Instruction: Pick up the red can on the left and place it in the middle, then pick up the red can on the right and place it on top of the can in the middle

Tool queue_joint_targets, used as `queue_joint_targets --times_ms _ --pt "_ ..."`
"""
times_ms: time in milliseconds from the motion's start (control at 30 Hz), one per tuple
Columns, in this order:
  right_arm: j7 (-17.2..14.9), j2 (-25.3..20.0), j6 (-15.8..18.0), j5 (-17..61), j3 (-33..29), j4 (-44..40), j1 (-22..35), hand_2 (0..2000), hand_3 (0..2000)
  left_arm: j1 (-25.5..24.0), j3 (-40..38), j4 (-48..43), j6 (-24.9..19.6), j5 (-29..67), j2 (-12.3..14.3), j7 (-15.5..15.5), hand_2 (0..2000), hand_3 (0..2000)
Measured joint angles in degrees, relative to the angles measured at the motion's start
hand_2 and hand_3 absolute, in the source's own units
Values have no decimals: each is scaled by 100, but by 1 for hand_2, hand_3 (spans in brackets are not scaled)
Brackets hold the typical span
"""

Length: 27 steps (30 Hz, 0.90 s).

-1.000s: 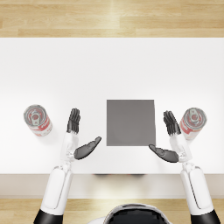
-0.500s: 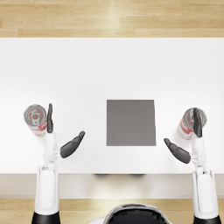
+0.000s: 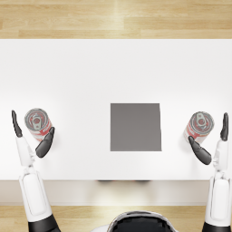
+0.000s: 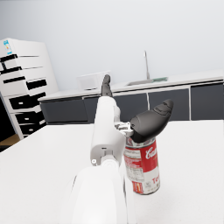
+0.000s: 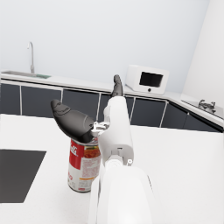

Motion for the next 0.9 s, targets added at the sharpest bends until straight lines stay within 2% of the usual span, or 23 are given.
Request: queue_joint_targets --times_ms 133,367,567,900 --pt "0 -41 0 2 67 -469 -33 0 0 -39 3 720 0 4 41 0 0 0" --pt "0 -112 0 3 259 -1555 104 0 0 40 140 1469 0 4 90 0 0 0" --pt "0 -187 0 3 396 -2271 318 0 0 303 254 2348 0 5 113 0 0 0" --pt "0 -314 0 2 479 -3277 723 0 0 746 430 3279 0 4 166 0 0 0"
